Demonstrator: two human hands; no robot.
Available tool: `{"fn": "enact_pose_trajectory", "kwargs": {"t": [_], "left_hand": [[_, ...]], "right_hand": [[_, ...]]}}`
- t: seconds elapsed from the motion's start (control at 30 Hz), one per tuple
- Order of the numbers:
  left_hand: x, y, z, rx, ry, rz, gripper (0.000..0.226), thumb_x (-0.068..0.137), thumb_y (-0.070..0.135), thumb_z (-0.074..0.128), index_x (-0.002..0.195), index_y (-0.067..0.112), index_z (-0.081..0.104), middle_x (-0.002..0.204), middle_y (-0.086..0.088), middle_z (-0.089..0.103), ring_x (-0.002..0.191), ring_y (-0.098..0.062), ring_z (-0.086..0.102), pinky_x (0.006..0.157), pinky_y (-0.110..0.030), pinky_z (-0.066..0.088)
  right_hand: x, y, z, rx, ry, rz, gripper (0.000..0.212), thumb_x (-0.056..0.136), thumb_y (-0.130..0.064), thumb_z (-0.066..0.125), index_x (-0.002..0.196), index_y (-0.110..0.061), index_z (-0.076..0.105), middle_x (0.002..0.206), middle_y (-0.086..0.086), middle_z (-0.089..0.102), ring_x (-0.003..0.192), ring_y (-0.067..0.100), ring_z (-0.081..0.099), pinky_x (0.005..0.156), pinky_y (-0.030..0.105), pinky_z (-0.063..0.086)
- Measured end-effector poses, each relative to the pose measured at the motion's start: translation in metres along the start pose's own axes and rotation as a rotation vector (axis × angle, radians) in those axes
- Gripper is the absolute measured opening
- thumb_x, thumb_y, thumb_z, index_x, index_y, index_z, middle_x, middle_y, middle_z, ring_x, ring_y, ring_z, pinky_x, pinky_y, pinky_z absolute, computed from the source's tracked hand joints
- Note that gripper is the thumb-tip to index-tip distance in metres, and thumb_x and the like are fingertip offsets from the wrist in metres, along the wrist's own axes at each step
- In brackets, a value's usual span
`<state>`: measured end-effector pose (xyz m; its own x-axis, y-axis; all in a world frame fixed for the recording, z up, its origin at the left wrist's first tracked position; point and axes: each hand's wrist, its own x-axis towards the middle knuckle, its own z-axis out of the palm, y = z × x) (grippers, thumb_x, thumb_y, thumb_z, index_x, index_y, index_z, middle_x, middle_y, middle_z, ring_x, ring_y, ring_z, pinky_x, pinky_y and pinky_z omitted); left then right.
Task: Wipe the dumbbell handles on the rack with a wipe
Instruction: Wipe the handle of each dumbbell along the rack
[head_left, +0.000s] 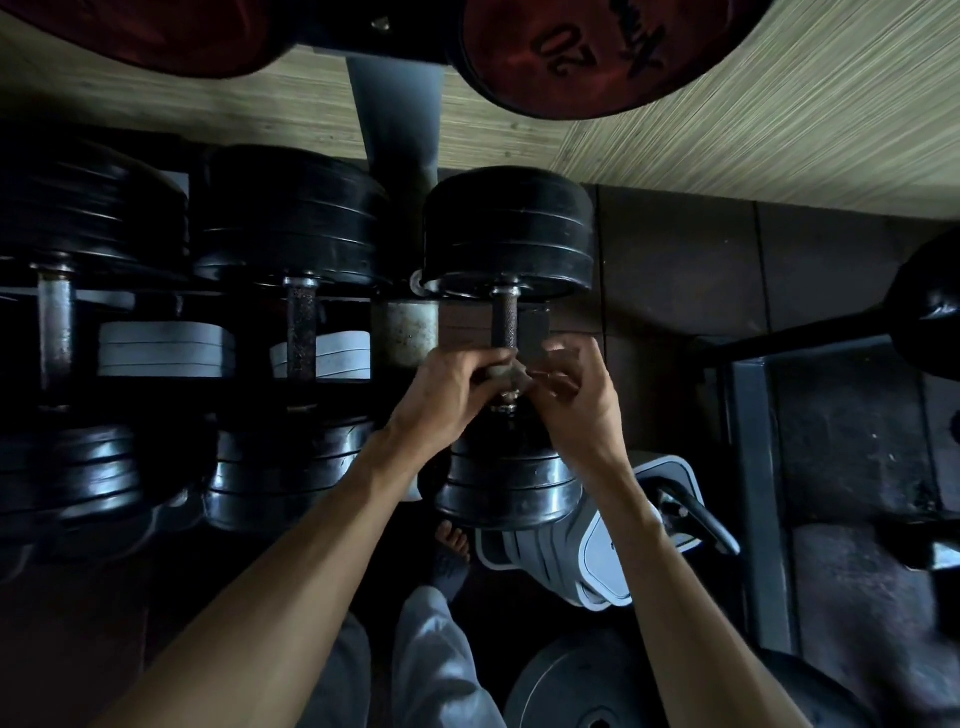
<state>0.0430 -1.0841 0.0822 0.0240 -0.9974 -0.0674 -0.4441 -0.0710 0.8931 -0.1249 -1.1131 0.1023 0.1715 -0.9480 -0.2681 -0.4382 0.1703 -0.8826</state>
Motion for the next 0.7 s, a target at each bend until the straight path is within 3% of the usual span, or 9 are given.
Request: {"fn": "enact_pose_trajectory", "kwargs": {"t": [0.07,0.13,0.27,0.37,0.47,0.53,0.6,0.63,0.7], "left_hand": [[0.004,-0.001,0.003,-0.015,0.034,0.002,0.023,0.087,0.019,0.075,0.106,0.007,0.075,0.094,0.013,0.069,0.081,0.019,0.06,0.076,-0.005,0.047],[0.01,-0.002,0.004,0.007,0.164,-0.011,0.014,0.084,0.014,0.077,0.093,0.004,0.074,0.086,0.009,0.068,0.073,0.01,0.062,0.071,-0.014,0.053],[0.031,-0.007,0.007,0.126,0.461,-0.077,0.013,0.082,0.006,0.076,0.086,0.001,0.065,0.086,-0.007,0.067,0.073,-0.011,0.058,0.07,-0.001,0.037],[0.042,-0.008,0.016,0.128,0.452,-0.053,0.017,0.082,0.003,0.073,0.098,0.005,0.071,0.091,-0.006,0.07,0.078,-0.006,0.06,0.074,-0.004,0.043],[0.04,-0.014,0.024,0.181,0.419,-0.05,0.019,0.081,0.006,0.075,0.099,0.011,0.076,0.094,-0.005,0.072,0.085,-0.016,0.067,0.079,-0.027,0.054],[0.034,-0.011,0.028,0.212,0.408,-0.037,0.016,0.078,0.005,0.078,0.094,0.007,0.076,0.091,-0.007,0.07,0.081,-0.015,0.065,0.078,-0.024,0.053],[0.026,-0.006,0.031,0.157,0.395,-0.062,0.017,0.075,-0.005,0.078,0.091,0.001,0.075,0.09,-0.01,0.068,0.079,-0.001,0.057,0.077,-0.009,0.049],[0.022,-0.005,0.033,0.131,0.389,-0.082,0.017,0.074,-0.007,0.078,0.09,0.0,0.075,0.09,-0.011,0.068,0.079,0.001,0.056,0.076,-0.01,0.05],[0.019,-0.006,0.034,0.113,0.391,-0.12,0.014,0.075,0.0,0.08,0.087,0.005,0.076,0.088,-0.007,0.066,0.078,-0.008,0.061,0.072,-0.027,0.055]], "right_hand": [[-0.002,0.0,0.0,-0.004,0.013,-0.019,0.038,0.088,-0.005,0.073,0.111,-0.03,0.058,0.1,-0.012,0.073,0.089,0.008,0.073,0.084,0.028,0.057],[-0.006,0.0,0.005,-0.061,0.093,-0.048,0.032,0.09,-0.001,0.067,0.106,-0.028,0.058,0.095,-0.024,0.071,0.086,0.0,0.07,0.08,0.019,0.054],[-0.016,0.012,0.018,-0.209,0.258,-0.141,0.014,0.093,-0.003,0.06,0.097,-0.014,0.067,0.086,-0.006,0.069,0.078,0.01,0.065,0.071,0.024,0.051],[-0.016,0.015,0.023,-0.238,0.313,-0.146,0.016,0.091,-0.004,0.057,0.093,-0.013,0.071,0.085,-0.003,0.069,0.077,0.011,0.062,0.07,0.017,0.045],[-0.016,0.016,0.024,-0.247,0.345,-0.16,0.016,0.089,-0.007,0.054,0.086,-0.011,0.069,0.08,-0.001,0.067,0.075,0.016,0.061,0.069,0.024,0.046],[-0.016,0.018,0.024,-0.255,0.35,-0.169,0.016,0.089,-0.009,0.053,0.083,-0.009,0.068,0.078,0.0,0.066,0.074,0.019,0.06,0.068,0.03,0.047],[-0.015,0.02,0.023,-0.258,0.351,-0.176,0.016,0.089,-0.01,0.052,0.081,-0.008,0.066,0.076,0.001,0.066,0.073,0.02,0.06,0.067,0.033,0.047],[-0.016,0.02,0.023,-0.26,0.346,-0.178,0.016,0.089,-0.01,0.052,0.08,-0.008,0.065,0.075,0.001,0.065,0.072,0.021,0.059,0.067,0.033,0.046],[-0.016,0.02,0.023,-0.26,0.339,-0.167,0.014,0.088,-0.008,0.053,0.078,-0.01,0.063,0.073,0.0,0.064,0.07,0.02,0.058,0.064,0.031,0.044]]}}
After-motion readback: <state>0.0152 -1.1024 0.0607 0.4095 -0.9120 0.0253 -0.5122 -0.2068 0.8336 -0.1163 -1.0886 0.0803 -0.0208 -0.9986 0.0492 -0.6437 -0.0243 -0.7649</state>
